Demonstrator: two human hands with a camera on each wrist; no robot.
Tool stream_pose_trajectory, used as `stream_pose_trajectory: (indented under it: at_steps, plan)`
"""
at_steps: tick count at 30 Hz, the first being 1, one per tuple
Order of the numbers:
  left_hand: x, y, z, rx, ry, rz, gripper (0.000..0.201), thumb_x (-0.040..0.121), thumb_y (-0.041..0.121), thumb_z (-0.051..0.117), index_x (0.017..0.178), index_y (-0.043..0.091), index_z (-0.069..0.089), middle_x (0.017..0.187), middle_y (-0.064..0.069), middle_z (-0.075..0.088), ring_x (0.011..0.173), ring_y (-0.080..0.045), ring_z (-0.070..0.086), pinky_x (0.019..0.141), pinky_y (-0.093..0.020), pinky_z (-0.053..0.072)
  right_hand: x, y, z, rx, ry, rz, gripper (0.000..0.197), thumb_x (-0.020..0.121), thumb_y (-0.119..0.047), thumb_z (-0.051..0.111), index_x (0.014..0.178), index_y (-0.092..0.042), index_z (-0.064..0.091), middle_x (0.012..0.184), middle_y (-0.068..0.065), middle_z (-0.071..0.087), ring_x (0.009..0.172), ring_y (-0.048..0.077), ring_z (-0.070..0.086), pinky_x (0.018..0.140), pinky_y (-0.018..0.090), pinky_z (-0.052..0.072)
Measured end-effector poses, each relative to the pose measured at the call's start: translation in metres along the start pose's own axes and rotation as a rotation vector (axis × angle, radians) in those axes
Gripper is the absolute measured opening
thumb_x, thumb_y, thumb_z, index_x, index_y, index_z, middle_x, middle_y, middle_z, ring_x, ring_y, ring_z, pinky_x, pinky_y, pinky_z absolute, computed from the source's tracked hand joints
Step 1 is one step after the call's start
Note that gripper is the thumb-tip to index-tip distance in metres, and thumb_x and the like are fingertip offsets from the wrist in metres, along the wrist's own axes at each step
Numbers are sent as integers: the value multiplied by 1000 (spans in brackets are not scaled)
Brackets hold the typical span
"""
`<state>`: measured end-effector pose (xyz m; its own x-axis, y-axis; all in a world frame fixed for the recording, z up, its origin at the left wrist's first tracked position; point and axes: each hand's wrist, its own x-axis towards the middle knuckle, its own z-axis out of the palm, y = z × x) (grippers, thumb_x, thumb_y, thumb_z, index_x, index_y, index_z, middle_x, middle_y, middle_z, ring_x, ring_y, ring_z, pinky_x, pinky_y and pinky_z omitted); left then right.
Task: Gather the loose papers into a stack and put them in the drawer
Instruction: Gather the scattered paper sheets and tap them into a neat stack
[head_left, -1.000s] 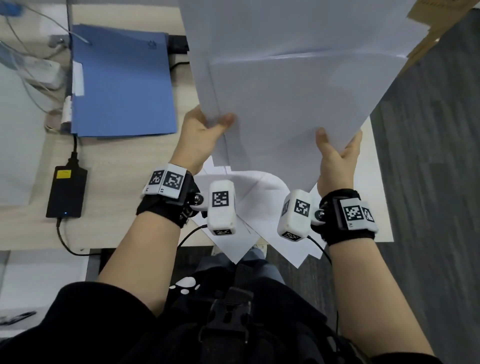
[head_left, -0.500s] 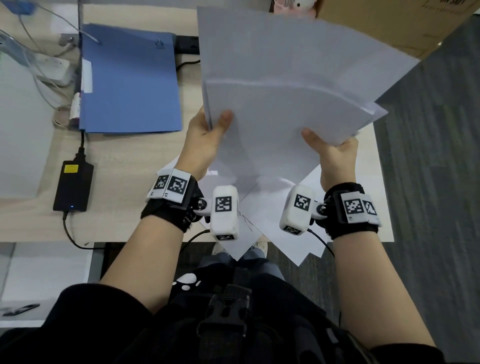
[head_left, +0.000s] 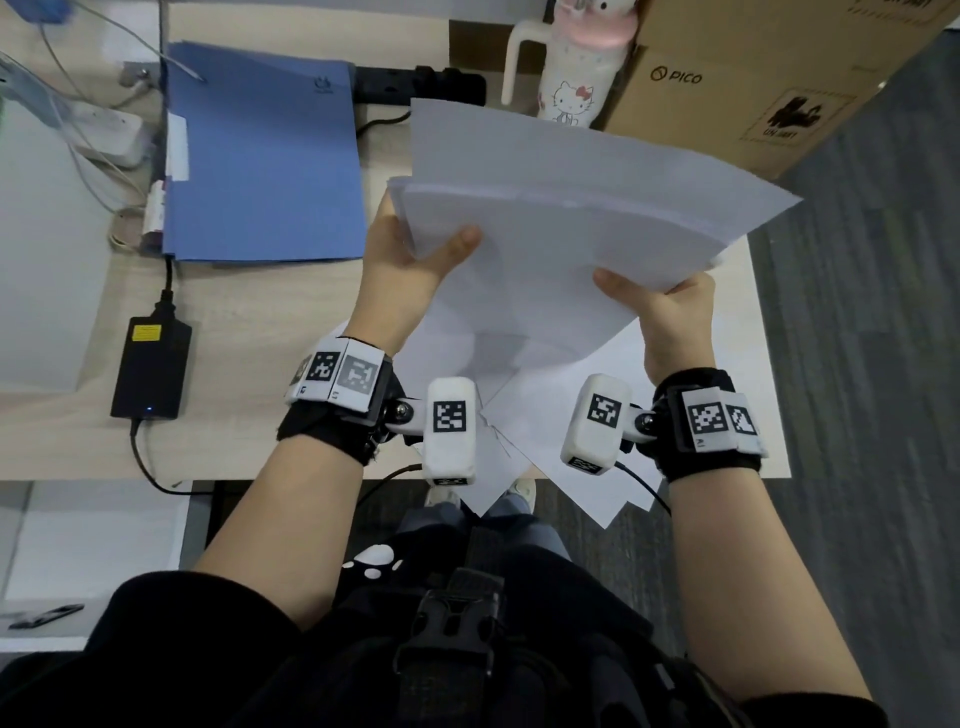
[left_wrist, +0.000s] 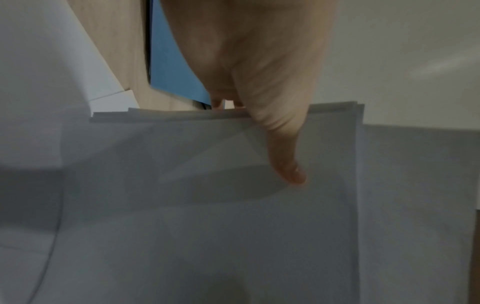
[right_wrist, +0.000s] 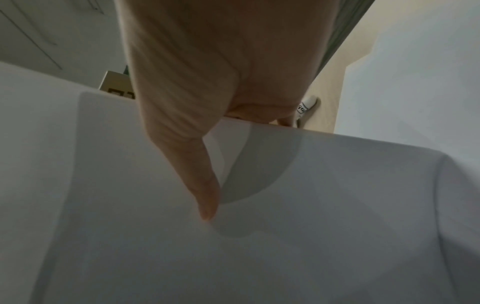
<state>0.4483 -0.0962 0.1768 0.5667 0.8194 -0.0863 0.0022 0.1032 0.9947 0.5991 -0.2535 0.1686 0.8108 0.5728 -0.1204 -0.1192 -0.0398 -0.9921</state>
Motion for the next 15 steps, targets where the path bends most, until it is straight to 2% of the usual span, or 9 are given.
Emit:
stream_pose_trajectory:
  at_steps: [2, 5, 6, 8, 10, 12, 13, 15]
  plan:
    - [-2, 2, 1, -18, 16, 4, 54, 70, 22, 78, 112, 6, 48, 104, -1, 64, 94, -4, 66, 80, -20, 52, 0, -3, 0, -32, -15, -7, 28, 62, 1, 77, 82, -16, 69, 74, -15, 74, 74, 7, 68, 71, 21, 52]
    - [-6, 8, -2, -41, 37, 62, 56, 62, 41, 81, 101, 25, 44, 103, -2, 60, 90, -4, 65, 79, -20, 52, 1, -6, -7, -48, 15, 2, 30, 63, 2, 79, 82, -19, 69, 76, -13, 74, 77, 10, 68, 74, 23, 53]
    - [-7, 11, -3, -41, 43, 83, 58, 61, 53, 78, 101, 27, 44, 104, -4, 60, 92, -6, 65, 80, -22, 52, 0, -7, -8, -43, 19, 1, 29, 62, 1, 79, 83, -18, 69, 77, -12, 74, 78, 12, 68, 75, 25, 53]
    - [-9, 23, -2, 0, 34, 128, 67, 56, 75, 63, 104, 31, 46, 110, -11, 60, 105, -20, 61, 92, -32, 50, 0, -10, -8, -30, 11, -7, 28, 62, -1, 78, 82, -18, 69, 77, -10, 74, 78, 13, 68, 74, 25, 54]
    - [-7, 36, 4, 64, 6, 181, 73, 53, 86, 51, 103, 33, 49, 107, -12, 63, 109, -28, 58, 102, -38, 43, -1, -11, -4, -26, 4, -12, 28, 63, 2, 77, 79, -19, 69, 74, -12, 73, 74, 10, 67, 71, 24, 53]
    - [-3, 50, 10, 78, -15, 206, 62, 60, 82, 51, 95, 31, 53, 94, -5, 65, 98, -21, 63, 99, -28, 44, -1, -12, 0, -22, 3, -11, 28, 64, 4, 77, 77, -20, 69, 71, -13, 73, 71, 7, 66, 70, 23, 52]
    - [-1, 53, 12, 71, -11, 210, 49, 69, 72, 56, 91, 28, 55, 87, 0, 64, 89, -15, 64, 92, -21, 46, -1, -12, 0, -19, 6, -7, 28, 65, 5, 76, 77, -20, 69, 71, -13, 73, 71, 6, 66, 69, 22, 52]
    - [5, 52, 14, 68, 37, 210, 17, 85, 36, 60, 87, 19, 58, 79, 4, 63, 79, -8, 63, 83, -17, 48, -1, -12, 0, -11, 14, 6, 29, 67, 8, 75, 75, -19, 68, 69, -14, 73, 69, 5, 66, 69, 21, 52]
